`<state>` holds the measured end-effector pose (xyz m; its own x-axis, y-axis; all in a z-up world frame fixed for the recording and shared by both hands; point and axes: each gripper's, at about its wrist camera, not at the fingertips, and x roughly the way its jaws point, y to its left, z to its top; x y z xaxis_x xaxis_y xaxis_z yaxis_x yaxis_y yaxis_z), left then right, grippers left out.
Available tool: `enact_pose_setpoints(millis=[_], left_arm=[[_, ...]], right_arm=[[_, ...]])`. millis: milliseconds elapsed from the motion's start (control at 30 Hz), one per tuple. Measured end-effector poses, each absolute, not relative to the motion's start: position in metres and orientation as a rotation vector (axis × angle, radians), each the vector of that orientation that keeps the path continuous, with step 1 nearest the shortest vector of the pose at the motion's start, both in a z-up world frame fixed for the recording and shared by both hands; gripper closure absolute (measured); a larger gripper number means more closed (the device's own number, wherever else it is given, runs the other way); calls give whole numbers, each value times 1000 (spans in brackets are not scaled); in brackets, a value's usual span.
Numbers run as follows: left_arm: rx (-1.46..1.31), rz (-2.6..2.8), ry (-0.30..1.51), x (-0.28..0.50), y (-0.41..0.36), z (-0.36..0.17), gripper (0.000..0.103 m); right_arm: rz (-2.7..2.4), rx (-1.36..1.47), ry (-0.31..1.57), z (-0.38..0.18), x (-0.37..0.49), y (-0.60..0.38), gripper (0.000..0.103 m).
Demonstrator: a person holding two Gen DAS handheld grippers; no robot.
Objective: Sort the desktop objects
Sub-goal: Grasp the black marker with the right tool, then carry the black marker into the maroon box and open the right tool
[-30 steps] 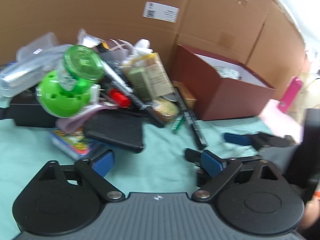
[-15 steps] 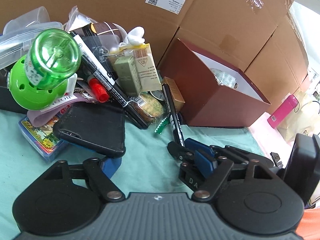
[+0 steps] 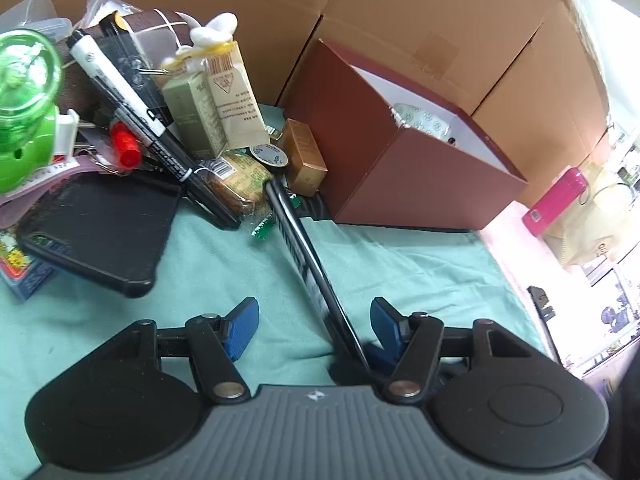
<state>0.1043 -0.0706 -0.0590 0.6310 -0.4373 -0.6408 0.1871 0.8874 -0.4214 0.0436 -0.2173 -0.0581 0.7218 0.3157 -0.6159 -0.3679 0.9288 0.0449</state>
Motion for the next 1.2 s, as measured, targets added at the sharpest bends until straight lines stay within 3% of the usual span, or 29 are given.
enact_pose_setpoints(millis=[167,233,267,300,467,567,633,667,867,1200], left_arm=[[-313,-356,803,108,-83,-60,40],[-310,-379,813,111,-88,-61,52],[-304,-389,826,112,-91,-62,64],[-290,-384,820,111,-93,-62,68],[-299,-374,810,114,-93,-65,65],[-267,-368,805,113,-99,-64,68],[-248,-359,803,112,-101,-64,75],[-246,-354,805,113,-101,-65,83],[-265,-374,782,103,-101,-54,85],[-246,-451,561,84,-120,19,85]], right_arm=[[410,-54,672,-57,35,-224,89],[413,-59,670,-57,35,-223,89],[414,-60,668,-57,35,-223,88],[415,-57,666,-57,35,-223,87],[406,-63,657,-59,38,-221,87],[391,-62,657,-59,42,-217,87],[386,-58,654,-59,44,-215,86],[387,-52,655,-59,44,-215,85],[380,-22,641,-51,36,-223,85],[325,-26,435,14,16,-244,85]])
